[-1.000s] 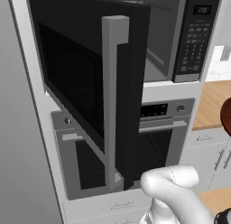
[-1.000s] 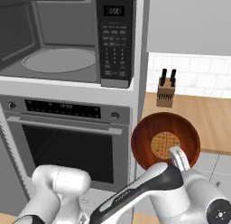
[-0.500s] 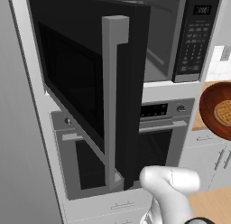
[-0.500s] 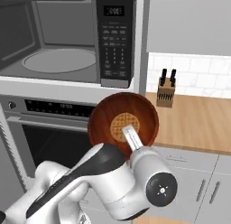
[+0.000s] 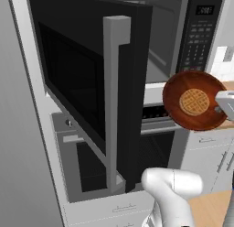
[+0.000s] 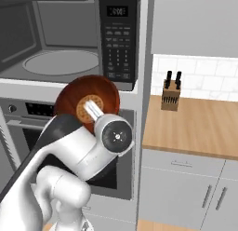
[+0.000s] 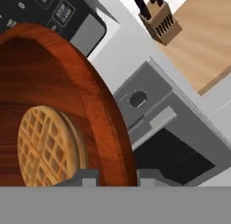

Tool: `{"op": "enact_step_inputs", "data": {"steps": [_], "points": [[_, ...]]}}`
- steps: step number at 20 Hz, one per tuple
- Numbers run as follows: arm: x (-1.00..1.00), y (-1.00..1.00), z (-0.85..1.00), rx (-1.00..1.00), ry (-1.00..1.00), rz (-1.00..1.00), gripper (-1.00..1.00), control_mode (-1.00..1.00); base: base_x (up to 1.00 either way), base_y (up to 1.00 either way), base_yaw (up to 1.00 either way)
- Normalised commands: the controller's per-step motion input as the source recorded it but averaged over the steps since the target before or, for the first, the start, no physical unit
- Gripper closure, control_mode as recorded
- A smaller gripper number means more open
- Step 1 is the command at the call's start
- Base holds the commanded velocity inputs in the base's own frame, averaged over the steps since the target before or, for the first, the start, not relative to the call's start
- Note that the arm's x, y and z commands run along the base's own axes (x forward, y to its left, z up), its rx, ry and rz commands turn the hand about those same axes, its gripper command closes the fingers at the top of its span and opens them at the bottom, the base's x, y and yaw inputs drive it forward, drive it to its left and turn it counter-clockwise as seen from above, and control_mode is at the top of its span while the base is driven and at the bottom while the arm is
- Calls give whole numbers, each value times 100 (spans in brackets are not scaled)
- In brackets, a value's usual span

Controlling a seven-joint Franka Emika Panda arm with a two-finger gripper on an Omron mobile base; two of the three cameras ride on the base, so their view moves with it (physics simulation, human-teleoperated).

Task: Open the microwave, place the bowl with waffle inside the microwave, then close the microwave door and turn it on.

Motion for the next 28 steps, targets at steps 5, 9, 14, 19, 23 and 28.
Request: {"op": "enact_step_inputs", "data": {"steps": [5, 9, 14, 19, 23, 28], "points": [[87, 100, 54, -2, 0, 20, 100, -100, 0, 0, 0], [95, 89, 42, 0, 0, 19, 100, -100, 0, 0, 0], [53, 63, 55, 0, 2, 3, 100, -100, 0, 0, 0], [12, 38, 50, -1, 5, -3, 100, -100, 0, 0, 0], [30, 51, 39, -1, 9, -11, 100, -100, 0, 0, 0], [51, 46, 9, 0, 3, -20, 100, -100, 0, 0, 0]]}}
